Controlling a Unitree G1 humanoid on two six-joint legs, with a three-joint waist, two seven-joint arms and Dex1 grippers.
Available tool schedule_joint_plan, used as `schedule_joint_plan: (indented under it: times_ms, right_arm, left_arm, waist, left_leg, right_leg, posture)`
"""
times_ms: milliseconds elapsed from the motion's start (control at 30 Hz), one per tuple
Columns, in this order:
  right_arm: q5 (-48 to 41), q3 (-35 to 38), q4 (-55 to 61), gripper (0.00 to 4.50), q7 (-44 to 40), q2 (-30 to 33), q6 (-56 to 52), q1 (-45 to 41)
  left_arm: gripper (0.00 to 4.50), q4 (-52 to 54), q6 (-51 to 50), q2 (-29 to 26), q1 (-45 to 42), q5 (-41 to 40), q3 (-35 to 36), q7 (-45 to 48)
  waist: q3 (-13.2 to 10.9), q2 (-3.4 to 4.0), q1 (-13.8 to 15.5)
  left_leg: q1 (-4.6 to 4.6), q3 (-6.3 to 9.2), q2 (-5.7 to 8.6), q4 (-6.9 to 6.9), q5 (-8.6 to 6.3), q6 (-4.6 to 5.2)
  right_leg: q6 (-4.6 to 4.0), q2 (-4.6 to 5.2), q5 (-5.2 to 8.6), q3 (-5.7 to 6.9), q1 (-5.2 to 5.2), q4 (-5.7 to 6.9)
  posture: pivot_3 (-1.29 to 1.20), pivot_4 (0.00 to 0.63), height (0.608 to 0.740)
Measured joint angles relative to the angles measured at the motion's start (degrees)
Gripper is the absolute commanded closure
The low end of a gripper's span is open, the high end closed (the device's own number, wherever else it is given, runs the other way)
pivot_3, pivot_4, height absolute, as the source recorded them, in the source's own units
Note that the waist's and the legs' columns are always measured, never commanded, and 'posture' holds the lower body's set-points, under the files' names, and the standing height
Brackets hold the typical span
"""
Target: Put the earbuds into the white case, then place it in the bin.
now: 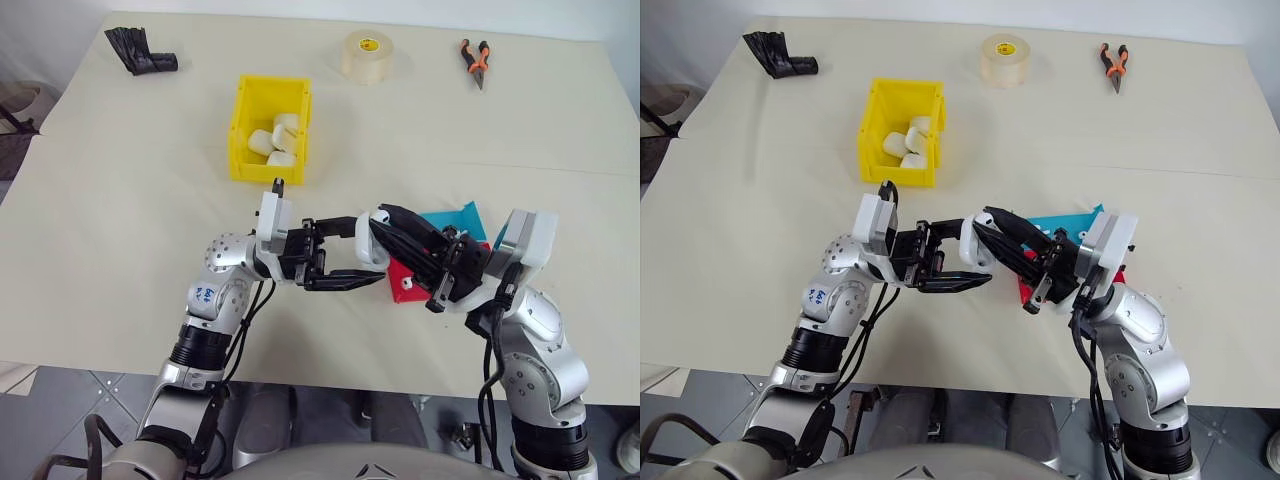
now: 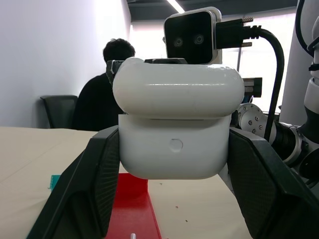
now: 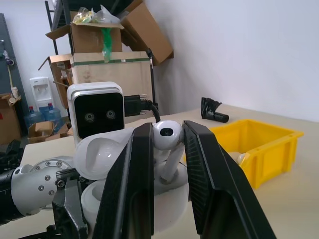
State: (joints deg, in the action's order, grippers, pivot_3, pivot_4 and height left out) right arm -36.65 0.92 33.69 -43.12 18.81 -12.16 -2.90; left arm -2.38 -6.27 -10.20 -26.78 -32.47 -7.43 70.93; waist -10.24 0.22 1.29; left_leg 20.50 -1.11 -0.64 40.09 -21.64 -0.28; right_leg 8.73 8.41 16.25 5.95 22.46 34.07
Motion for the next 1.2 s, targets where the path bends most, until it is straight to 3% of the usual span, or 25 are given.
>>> schedule_joint_plan:
  times_ms: [367, 400, 733, 767, 1000, 1200]
  right_arm:
    - [-1.6, -0.4, -0.8, 3.99, 0.6, 1.7, -1.5, -0.8]
    - [-1.8, -0.4, -0.9, 3.27, 0.6, 2.2, -1.7, -1.0]
    - [-5.0, 0.6, -2.2, 0.15, -1.5, 5.5, -3.0, -2.3]
    - [-5.0, 0.7, -2.3, 0.03, -1.6, 5.9, -3.0, -2.4]
    - [-5.2, 2.9, -2.6, 0.03, -2.9, 8.6, -3.0, -2.4]
    - [-4.2, 12.7, -5.6, 0.03, -8.6, 17.3, -1.2, 4.2]
  left_arm:
    - [1.7, -0.4, 0.1, 0.2, 0.0, 0.4, 0.2, -0.2]
    - [1.7, -0.5, 0.1, 0.2, 0.0, 0.5, 0.2, -0.2]
    - [1.7, -1.1, 1.7, 1.0, 0.0, 1.0, 0.9, -0.1]
    - [1.7, -1.2, 1.9, 1.1, 0.0, 1.0, 1.0, -0.1]
    - [1.7, -2.1, 2.9, 1.7, -0.7, 1.0, 1.7, -0.2]
    - [1.7, -2.4, 4.6, -0.2, -0.1, 1.5, 2.0, -0.2]
  waist:
    - [0.0, 0.0, 0.0]
    - [0.0, 0.0, 0.0]
    - [0.0, 0.0, 0.0]
    - [0.0, 0.0, 0.0]
    - [0.0, 0.0, 0.1]
    - [0.0, 0.0, 0.2]
  left_leg:
    - [0.0, 0.0, 0.0, 0.0, 0.0, 0.0]
    - [0.0, 0.0, 0.0, 0.0, 0.0, 0.0]
    - [0.0, -0.01, -0.01, -0.01, -0.01, 0.01]
    - [0.0, -0.01, -0.01, -0.01, -0.01, 0.01]
    - [0.01, -0.01, 0.0, -0.01, -0.02, 0.04]
    - [0.02, -0.04, 0.01, -0.01, -0.05, 0.09]
  right_leg:
    - [0.0, 0.0, 0.0, 0.0, 0.0, 0.0]
    - [0.0, 0.0, 0.0, 0.0, 0.0, 0.0]
    - [0.0, 0.0, 0.0, 0.0, 0.0, -0.02]
    - [0.0, 0.0, 0.0, 0.0, 0.0, -0.02]
    - [0.0, 0.0, 0.0, 0.0, -0.01, -0.04]
    - [0.0, 0.01, 0.0, 0.0, -0.03, -0.09]
  posture:
    - [0.0, 0.15, 0.74]
    - [0.0, 0.15, 0.74]
    - [0.0, 0.15, 0.74]
    - [0.0, 0.15, 0.74]
    - [0.0, 0.15, 0.74]
    - [0.0, 0.15, 0.74]
